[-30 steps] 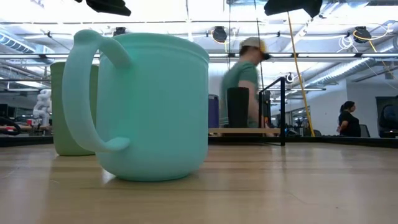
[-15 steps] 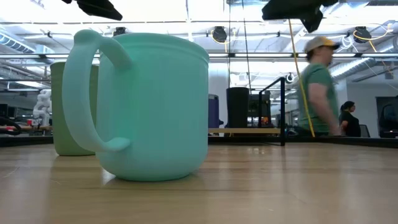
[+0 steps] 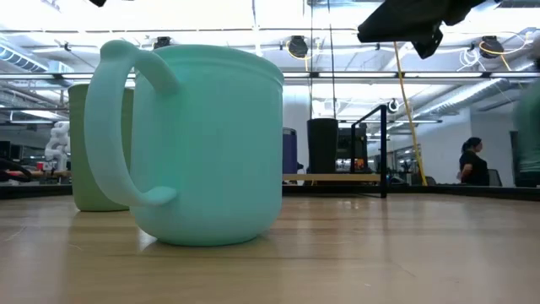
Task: Stack small to large cups/mugs on shelf
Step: Put the light blue mug on the shelf
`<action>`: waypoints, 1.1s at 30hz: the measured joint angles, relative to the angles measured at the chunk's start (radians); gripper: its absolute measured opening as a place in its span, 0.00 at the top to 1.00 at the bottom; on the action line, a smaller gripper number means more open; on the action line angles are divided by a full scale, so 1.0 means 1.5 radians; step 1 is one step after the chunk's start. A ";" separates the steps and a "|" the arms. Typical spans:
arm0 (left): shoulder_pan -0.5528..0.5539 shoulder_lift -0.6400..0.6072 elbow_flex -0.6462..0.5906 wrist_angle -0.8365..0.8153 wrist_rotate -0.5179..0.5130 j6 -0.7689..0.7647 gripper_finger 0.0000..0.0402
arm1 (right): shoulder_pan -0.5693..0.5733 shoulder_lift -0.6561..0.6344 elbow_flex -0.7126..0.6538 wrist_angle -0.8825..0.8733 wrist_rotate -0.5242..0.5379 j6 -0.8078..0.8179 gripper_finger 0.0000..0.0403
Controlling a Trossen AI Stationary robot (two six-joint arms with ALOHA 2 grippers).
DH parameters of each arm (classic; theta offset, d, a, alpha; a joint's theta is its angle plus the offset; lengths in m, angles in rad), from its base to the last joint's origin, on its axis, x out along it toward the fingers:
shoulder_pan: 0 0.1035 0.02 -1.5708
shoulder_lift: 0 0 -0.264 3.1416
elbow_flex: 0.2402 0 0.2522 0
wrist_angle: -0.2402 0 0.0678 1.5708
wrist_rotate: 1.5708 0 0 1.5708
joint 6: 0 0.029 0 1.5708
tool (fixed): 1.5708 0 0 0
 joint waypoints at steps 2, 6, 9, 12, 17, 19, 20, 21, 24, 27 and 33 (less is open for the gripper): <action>-0.012 0.010 0.000 -0.008 0.000 -0.005 0.32 | 0.007 0.007 -0.007 0.021 0.000 -0.009 0.88; -0.024 0.039 0.000 -0.009 0.006 -0.021 0.32 | 0.021 0.020 -0.023 0.069 0.000 -0.021 0.88; -0.024 0.077 0.018 -0.024 0.015 -0.030 0.32 | 0.030 0.028 -0.031 0.088 0.000 -0.024 0.88; -0.024 0.120 0.060 -0.045 0.015 -0.023 0.32 | 0.038 0.037 -0.032 0.093 0.000 -0.026 0.88; -0.024 0.194 0.148 -0.104 0.016 0.016 0.32 | 0.049 0.045 -0.032 0.098 0.000 -0.031 0.88; -0.024 0.221 0.182 -0.129 0.016 0.029 0.32 | 0.053 0.045 -0.032 0.100 0.000 -0.039 0.88; -0.024 0.233 0.198 -0.145 0.017 0.035 0.32 | 0.055 0.045 -0.032 0.101 0.000 -0.041 0.88; -0.024 0.244 0.212 -0.160 0.019 0.041 0.32 | 0.056 0.047 -0.032 0.101 0.000 -0.041 0.88; -0.024 0.275 0.260 -0.194 0.043 0.062 0.32 | 0.063 0.049 -0.032 0.098 0.002 -0.043 0.88; -0.028 0.303 0.301 -0.216 0.067 0.087 0.32 | 0.066 0.056 -0.032 0.102 0.004 -0.043 0.88; -0.039 0.374 0.361 -0.215 0.119 0.167 0.32 | 0.070 0.064 -0.032 0.101 0.011 -0.048 0.88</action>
